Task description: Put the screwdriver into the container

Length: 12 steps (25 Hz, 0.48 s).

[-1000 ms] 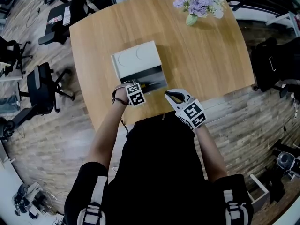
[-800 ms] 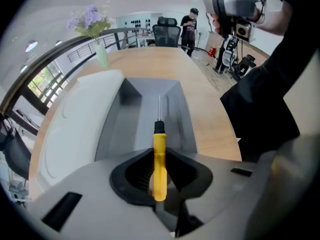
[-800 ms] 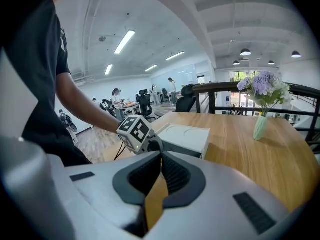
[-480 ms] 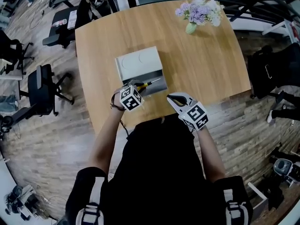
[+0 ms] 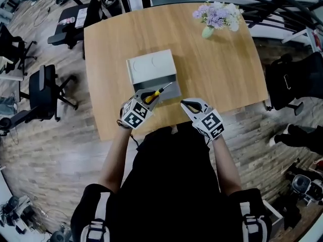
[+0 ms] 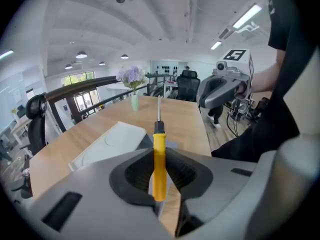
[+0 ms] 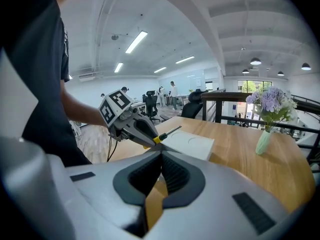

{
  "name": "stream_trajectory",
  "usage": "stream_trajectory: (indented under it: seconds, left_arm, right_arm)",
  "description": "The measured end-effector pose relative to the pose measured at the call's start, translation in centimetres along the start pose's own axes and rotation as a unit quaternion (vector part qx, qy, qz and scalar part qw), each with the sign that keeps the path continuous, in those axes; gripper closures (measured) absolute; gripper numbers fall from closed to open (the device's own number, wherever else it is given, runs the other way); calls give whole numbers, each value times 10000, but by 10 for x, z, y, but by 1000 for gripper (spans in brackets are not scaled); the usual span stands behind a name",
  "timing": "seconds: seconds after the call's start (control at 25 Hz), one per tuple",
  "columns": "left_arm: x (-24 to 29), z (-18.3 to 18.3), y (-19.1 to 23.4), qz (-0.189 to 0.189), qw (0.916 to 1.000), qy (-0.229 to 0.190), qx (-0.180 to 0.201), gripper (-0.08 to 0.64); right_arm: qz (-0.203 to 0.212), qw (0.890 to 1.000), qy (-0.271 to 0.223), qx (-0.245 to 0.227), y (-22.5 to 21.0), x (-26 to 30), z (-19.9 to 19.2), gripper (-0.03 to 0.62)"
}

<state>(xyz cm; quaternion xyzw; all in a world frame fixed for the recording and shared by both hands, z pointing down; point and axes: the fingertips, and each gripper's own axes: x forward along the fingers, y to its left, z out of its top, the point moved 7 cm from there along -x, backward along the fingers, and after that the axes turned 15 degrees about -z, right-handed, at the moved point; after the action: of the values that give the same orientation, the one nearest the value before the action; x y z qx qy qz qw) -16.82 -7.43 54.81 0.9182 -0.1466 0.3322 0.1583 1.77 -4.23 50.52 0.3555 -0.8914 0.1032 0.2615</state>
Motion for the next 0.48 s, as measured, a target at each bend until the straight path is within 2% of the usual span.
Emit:
stream_trajectory:
  seconds: [0.24, 0.48]
  left_arm:
    - [-19, 13, -8, 227, 9980, -516, -273, 476]
    - [-32, 32, -11, 694, 9942, -720, -402, 476]
  right_arm:
    - [89, 9997, 11, -210, -10, -2, 8, 568]
    - [444, 9980, -56, -453, -26, 6, 13, 568]
